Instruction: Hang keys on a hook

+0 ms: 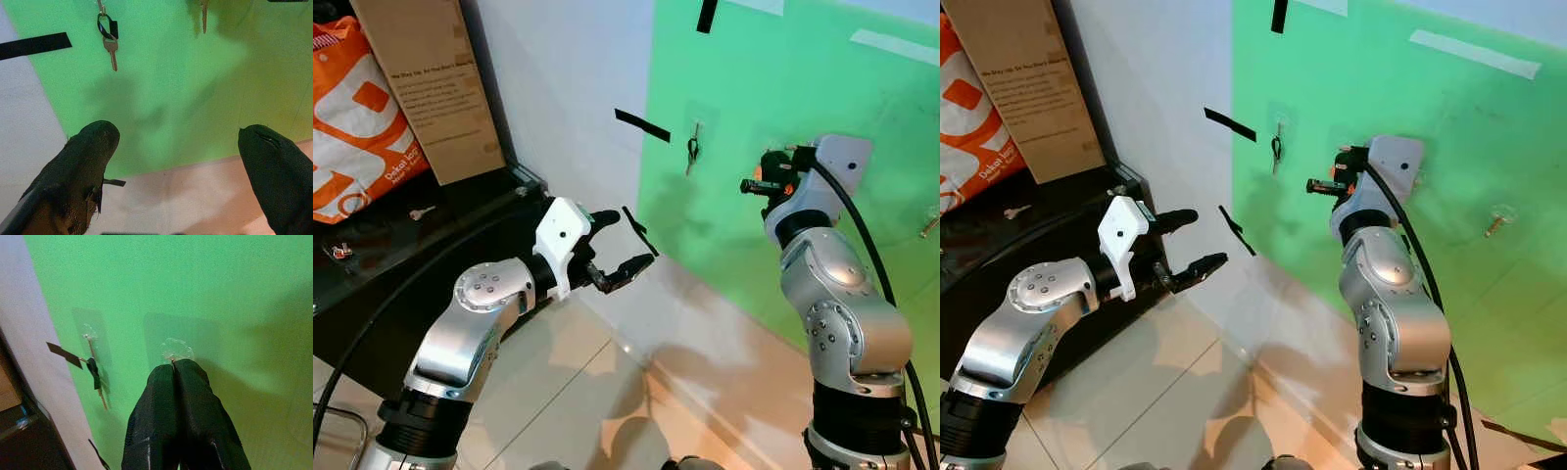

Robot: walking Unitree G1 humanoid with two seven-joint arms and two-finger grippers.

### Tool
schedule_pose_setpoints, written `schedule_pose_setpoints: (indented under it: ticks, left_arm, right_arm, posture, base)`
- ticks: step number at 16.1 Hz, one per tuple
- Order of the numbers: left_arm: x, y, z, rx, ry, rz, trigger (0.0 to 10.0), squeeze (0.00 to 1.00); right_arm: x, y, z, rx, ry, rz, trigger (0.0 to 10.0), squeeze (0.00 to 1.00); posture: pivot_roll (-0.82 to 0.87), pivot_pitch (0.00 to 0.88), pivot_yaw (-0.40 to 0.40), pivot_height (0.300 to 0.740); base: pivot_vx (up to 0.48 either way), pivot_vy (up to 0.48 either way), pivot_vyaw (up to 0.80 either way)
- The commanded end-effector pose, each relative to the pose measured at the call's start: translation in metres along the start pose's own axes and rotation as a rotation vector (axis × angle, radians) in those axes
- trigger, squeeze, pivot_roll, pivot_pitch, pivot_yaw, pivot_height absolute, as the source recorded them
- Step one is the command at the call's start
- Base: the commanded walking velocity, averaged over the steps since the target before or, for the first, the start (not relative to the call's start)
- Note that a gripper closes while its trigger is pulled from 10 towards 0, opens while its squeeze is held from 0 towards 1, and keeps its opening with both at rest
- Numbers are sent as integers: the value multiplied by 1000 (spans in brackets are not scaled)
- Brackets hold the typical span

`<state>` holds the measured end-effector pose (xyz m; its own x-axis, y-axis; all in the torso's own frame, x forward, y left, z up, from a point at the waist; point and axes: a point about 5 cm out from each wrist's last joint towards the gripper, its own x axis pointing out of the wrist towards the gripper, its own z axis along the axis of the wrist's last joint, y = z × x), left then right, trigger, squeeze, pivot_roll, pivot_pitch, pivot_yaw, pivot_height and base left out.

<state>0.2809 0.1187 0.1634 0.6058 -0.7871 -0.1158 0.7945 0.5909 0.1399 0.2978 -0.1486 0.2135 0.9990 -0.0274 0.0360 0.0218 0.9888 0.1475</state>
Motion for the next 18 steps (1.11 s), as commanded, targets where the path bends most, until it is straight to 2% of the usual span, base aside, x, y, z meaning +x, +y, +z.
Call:
schedule_pose_setpoints:
  ticks: [1,6,9,13,15,18]
  left_arm:
    - [3,-1,3,5,-10,-16,10000,0]
    - [3,-1,3,1,-11,-19,10000,0]
    - [3,-2,2,0,-11,-18,10000,0]
    - [3,-2,2,-1,-12,-19,10000,0]
    - [3,-2,2,0,-12,-20,10000,0]
    - [3,-3,2,0,-13,-23,10000,0]
  right_arm:
    - [3,1,3,1,-4,-13,10000,0]
    - [8,14,2,-9,12,36,10000,0]
    - [9,19,-1,-52,21,48,10000,0]
    - [11,3,-5,-91,36,-69,10000,0]
    - [11,-6,-1,-81,14,-129,10000,0]
    - [10,-11,1,-59,2,-164,10000,0]
  posture:
    - [-86,0,-15,740]
    - [-85,0,-17,740]
    - [-82,0,-25,740]
    - [-80,0,-29,740]
    - [-80,0,-29,740]
    - [-79,0,-31,740]
  base:
    - [0,0,0]
    - [0,0,0]
    - [0,0,0]
    - [0,0,0]
    - [0,0,0]
    - [0,0,0]
